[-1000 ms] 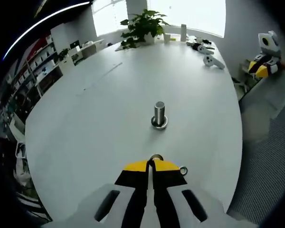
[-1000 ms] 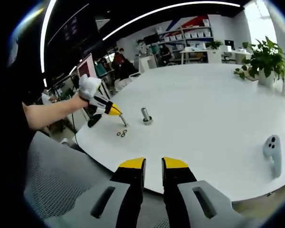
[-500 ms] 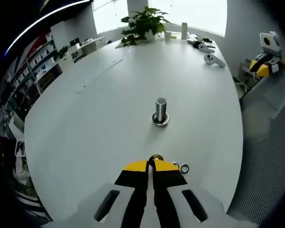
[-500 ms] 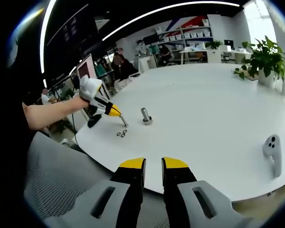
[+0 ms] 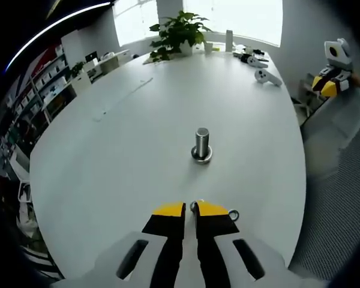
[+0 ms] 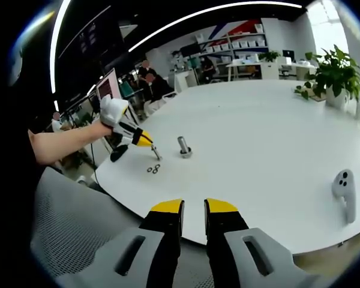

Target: Place the washer onto the threaded stud by aligning its center hole with the stud, sliding it down to the base, and recovering from edge contact or off-axis alignment until the washer reaches the visible bottom stop.

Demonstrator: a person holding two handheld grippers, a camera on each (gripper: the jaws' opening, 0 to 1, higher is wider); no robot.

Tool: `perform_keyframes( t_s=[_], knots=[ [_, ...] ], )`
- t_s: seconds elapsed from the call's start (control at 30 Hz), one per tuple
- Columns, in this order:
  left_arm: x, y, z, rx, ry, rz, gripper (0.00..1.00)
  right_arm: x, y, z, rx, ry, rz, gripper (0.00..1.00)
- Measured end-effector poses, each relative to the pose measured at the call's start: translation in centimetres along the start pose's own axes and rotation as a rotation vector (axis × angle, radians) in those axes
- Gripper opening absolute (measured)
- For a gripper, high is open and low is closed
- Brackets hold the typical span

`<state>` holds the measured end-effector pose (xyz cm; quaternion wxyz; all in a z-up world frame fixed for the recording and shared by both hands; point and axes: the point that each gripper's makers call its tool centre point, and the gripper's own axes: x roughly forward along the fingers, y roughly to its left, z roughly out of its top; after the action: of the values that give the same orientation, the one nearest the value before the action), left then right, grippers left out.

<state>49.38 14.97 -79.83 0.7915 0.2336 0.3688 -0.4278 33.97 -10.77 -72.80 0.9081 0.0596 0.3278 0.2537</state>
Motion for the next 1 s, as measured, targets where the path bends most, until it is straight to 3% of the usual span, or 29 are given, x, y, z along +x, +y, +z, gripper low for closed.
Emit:
perform_keyframes(
  t_s=[0.53,1.0],
  knots=[
    [-0.7,0.4,-0.8,-0.027,-0.004,0.025,0.05,0.0,0.0,0.0,0.002,0.002,-0.001,0.16],
    [-1.0,-0.6,-2.4,-0.080,-0.037,0.043,0.05,0.0,-0.1,-0.2,-0.001,0.013,-0.001,0.16]
  ],
)
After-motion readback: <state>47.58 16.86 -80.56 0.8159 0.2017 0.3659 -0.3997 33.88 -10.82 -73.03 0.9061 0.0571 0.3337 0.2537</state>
